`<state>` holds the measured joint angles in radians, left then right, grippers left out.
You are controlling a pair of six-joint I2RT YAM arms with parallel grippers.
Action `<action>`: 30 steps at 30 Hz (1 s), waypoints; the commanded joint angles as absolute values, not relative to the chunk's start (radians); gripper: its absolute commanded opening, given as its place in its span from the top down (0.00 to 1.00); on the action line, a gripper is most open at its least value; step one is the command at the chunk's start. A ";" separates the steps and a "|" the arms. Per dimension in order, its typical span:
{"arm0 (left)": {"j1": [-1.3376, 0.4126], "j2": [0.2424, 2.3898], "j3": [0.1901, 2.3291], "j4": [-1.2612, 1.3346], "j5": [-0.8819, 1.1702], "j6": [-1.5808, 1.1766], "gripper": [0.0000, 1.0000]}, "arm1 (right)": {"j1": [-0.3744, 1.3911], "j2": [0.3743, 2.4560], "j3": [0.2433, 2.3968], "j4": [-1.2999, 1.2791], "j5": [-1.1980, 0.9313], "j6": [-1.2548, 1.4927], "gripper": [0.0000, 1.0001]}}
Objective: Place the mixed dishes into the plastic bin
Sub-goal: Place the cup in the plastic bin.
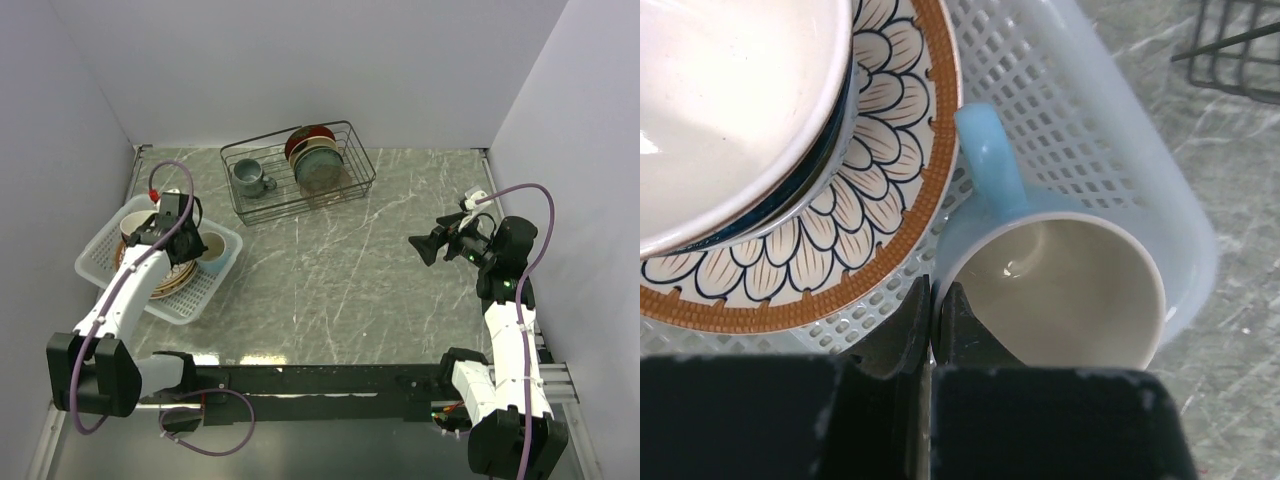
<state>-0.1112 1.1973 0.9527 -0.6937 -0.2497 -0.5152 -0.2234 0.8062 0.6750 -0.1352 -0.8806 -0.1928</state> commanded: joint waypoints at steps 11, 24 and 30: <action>-0.075 1.177 0.965 -0.618 -0.224 -0.508 0.36 | -0.232 0.798 0.723 -0.118 -0.884 -0.206 0.00; -0.074 1.039 1.069 -0.667 -0.083 -0.512 0.12 | -0.232 0.787 0.729 -0.126 -0.865 -0.221 0.00; -0.074 0.983 1.091 -0.661 0.046 -0.494 0.01 | -0.247 0.766 0.736 -0.144 -0.831 -0.247 0.00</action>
<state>-0.0780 1.0309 1.0439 -0.6720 -0.0719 -0.5079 -0.2256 0.7959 0.6754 -0.1463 -0.8581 -0.2146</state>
